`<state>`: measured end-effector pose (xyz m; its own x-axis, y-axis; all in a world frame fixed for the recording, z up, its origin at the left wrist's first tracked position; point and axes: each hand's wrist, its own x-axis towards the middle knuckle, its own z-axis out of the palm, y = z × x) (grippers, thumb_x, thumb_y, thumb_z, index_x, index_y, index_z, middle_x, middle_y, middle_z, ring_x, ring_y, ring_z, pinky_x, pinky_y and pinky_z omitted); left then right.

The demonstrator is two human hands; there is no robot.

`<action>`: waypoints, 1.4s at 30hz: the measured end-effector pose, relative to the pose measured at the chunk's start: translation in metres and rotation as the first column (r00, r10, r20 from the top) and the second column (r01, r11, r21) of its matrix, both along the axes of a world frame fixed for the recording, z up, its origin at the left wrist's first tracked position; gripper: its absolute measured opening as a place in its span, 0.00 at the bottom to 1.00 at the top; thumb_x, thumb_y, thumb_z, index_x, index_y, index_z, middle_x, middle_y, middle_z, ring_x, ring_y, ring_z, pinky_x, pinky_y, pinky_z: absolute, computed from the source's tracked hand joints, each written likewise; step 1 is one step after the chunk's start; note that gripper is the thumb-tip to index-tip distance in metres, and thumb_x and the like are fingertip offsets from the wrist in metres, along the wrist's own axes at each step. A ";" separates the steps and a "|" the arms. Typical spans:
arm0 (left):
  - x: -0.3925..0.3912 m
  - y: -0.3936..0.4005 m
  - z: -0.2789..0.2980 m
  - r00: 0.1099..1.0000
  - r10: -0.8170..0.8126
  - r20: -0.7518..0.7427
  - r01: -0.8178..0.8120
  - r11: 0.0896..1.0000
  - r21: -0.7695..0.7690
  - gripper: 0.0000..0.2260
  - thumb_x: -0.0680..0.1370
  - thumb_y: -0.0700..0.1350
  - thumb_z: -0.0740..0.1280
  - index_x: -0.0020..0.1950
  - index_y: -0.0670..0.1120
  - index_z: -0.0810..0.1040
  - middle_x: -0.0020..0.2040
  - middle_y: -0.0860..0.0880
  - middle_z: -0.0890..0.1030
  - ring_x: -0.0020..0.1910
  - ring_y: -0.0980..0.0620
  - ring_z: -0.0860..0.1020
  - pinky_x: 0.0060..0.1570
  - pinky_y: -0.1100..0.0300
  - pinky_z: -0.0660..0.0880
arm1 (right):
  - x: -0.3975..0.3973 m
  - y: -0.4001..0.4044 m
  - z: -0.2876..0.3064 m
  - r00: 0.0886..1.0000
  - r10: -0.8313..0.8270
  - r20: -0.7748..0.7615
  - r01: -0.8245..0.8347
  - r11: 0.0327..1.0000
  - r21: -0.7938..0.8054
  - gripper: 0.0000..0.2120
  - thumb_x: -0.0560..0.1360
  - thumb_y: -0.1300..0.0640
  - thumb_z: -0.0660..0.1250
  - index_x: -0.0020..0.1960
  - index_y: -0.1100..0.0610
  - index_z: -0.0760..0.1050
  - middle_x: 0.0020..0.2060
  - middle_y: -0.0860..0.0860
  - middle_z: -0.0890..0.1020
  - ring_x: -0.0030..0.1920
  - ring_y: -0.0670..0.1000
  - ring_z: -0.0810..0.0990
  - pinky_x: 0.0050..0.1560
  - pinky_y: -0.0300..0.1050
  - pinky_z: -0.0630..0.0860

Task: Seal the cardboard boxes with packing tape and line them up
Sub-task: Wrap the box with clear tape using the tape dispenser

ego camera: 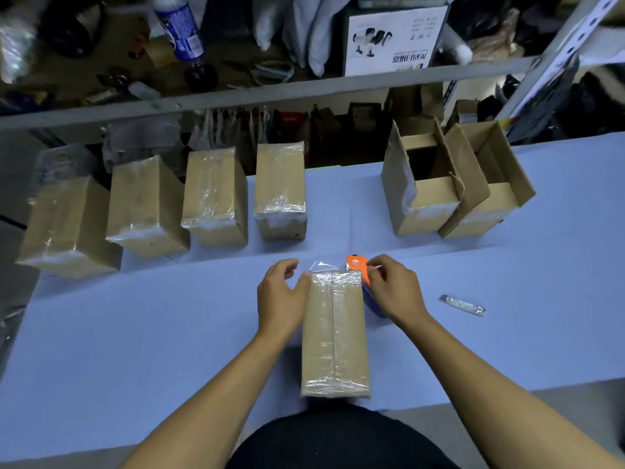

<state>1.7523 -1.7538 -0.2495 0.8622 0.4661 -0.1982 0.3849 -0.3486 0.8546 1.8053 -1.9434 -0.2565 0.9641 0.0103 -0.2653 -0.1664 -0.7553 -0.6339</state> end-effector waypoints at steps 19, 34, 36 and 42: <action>0.000 0.000 -0.003 0.914 0.320 -0.250 -0.404 0.786 -0.468 0.04 0.73 0.42 0.75 0.40 0.44 0.82 0.37 0.50 0.83 0.38 0.53 0.79 0.43 0.60 0.76 | -0.031 0.053 0.012 0.976 -0.218 0.011 0.201 0.921 0.334 0.08 0.76 0.56 0.69 0.40 0.58 0.76 0.35 0.48 0.80 0.33 0.42 0.72 0.40 0.40 0.69; 0.005 -0.011 0.036 0.904 0.391 0.174 -0.309 0.878 -0.366 0.10 0.74 0.37 0.69 0.43 0.50 0.72 0.51 0.59 0.82 0.44 0.57 0.81 0.46 0.62 0.76 | -0.022 0.070 0.054 0.923 -0.356 0.145 0.232 0.817 0.527 0.03 0.73 0.62 0.67 0.45 0.57 0.73 0.43 0.46 0.79 0.43 0.41 0.76 0.42 0.36 0.72; 0.008 -0.014 0.039 0.894 0.425 0.141 -0.335 0.844 -0.418 0.12 0.75 0.36 0.67 0.46 0.52 0.70 0.57 0.57 0.80 0.49 0.57 0.81 0.46 0.65 0.75 | -0.021 0.067 0.053 0.920 -0.380 0.097 0.268 0.790 0.552 0.11 0.72 0.62 0.68 0.53 0.54 0.71 0.47 0.43 0.78 0.42 0.40 0.76 0.44 0.38 0.73; 0.010 -0.019 0.042 0.963 0.266 0.042 -0.219 0.862 -0.458 0.18 0.73 0.49 0.69 0.60 0.54 0.69 0.54 0.62 0.80 0.50 0.62 0.79 0.46 0.66 0.73 | -0.016 0.082 0.051 0.962 -0.267 0.051 0.218 0.870 0.443 0.14 0.75 0.55 0.67 0.61 0.53 0.74 0.57 0.47 0.75 0.55 0.44 0.74 0.58 0.39 0.70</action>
<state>1.7623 -1.7727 -0.2078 0.7596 0.5460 -0.3534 0.3120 0.1709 0.9346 1.7891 -1.8614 -0.2057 0.9732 -0.1380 -0.1841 -0.2217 -0.3490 -0.9105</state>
